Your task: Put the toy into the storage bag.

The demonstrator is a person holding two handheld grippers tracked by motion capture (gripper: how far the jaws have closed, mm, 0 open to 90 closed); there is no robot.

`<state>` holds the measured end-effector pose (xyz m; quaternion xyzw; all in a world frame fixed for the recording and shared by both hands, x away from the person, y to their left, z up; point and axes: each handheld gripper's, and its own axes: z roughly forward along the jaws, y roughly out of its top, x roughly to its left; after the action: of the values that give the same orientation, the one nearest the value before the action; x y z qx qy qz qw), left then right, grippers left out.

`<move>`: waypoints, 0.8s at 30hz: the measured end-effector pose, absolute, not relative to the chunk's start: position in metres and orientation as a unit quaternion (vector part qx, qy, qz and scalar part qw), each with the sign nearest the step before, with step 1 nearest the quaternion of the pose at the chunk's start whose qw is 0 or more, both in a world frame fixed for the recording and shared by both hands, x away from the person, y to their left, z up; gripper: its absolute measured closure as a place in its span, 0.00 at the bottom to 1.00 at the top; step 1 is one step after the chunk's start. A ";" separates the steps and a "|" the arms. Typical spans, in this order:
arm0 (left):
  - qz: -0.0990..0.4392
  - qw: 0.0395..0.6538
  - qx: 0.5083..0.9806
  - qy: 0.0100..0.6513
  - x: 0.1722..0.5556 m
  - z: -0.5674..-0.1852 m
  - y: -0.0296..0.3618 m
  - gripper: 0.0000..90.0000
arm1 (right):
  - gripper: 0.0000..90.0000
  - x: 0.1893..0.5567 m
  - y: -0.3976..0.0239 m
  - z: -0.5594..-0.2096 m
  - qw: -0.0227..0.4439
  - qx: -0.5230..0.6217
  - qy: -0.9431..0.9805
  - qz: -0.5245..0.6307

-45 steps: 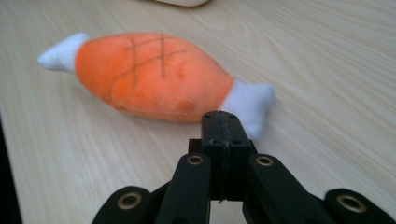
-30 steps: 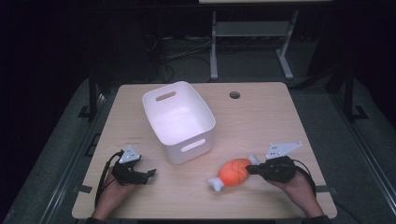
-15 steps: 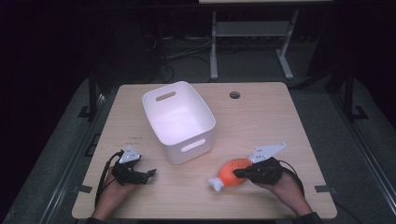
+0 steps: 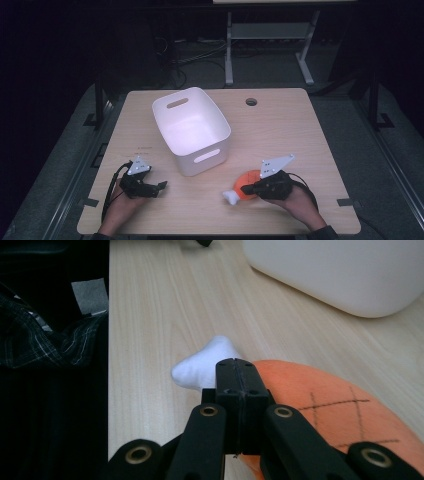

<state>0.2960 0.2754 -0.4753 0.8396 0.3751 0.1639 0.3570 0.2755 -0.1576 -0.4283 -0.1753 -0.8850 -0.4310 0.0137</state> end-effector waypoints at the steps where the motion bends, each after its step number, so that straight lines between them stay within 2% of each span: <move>1: 0.164 0.357 0.840 0.375 0.296 -0.475 0.275 0.14 | 1.00 0.275 -0.156 -0.429 0.014 -0.171 -0.886 -0.430; 24: 0.164 0.357 0.840 0.375 0.296 -0.475 0.275 0.14 | 1.00 0.280 -0.133 -0.437 0.017 -0.153 -0.900 -0.407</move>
<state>0.2960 0.2754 -0.4753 0.8396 0.3751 0.1639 0.3571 0.2802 -0.1327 -0.4372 -0.1533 -0.9003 -0.4069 0.0172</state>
